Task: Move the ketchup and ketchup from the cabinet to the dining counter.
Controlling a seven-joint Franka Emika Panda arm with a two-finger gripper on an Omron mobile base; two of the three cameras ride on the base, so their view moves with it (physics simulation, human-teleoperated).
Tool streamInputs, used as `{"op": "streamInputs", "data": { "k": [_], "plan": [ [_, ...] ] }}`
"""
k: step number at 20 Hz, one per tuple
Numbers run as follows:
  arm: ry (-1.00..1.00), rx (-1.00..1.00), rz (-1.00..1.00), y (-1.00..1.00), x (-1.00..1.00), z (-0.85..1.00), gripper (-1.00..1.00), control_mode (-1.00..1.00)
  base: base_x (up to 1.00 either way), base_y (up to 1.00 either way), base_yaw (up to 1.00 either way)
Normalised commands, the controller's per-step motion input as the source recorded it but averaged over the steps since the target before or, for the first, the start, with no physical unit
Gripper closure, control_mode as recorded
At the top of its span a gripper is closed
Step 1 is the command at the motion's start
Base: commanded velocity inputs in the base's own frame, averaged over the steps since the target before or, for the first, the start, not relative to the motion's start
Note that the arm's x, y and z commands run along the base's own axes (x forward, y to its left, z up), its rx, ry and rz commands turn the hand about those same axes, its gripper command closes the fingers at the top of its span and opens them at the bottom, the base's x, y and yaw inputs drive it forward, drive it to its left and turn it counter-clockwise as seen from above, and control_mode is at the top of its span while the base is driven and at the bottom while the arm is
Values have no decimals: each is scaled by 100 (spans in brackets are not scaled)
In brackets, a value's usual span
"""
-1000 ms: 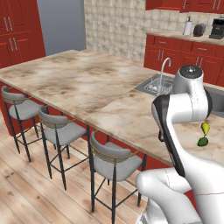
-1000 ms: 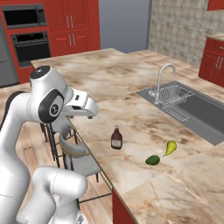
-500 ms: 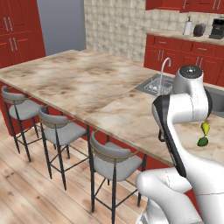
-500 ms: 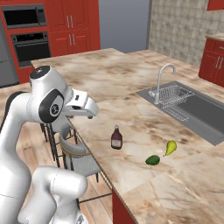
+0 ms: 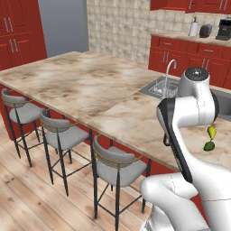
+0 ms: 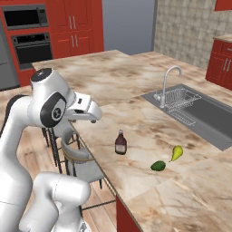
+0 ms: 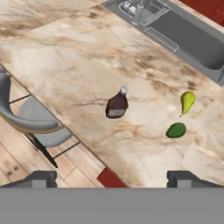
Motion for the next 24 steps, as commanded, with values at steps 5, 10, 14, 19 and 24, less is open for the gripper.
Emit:
{"op": "streamInputs", "data": {
  "k": [5, 10, 14, 19, 24],
  "plan": [
    [0, 0, 0, 0, 0, 0, -100, 100, -28, 3, 3],
    [0, 0, 0, 0, 0, 0, -100, 100, -69, 0, 0],
    [0, 0, 0, 0, 0, 0, -100, 100, -64, 4, 2],
    [0, 0, 0, 0, 0, 0, -100, 100, -17, 72, 7],
    [0, 0, 0, 0, 0, 0, -100, 100, -6, 89, 13]
  ]
}}
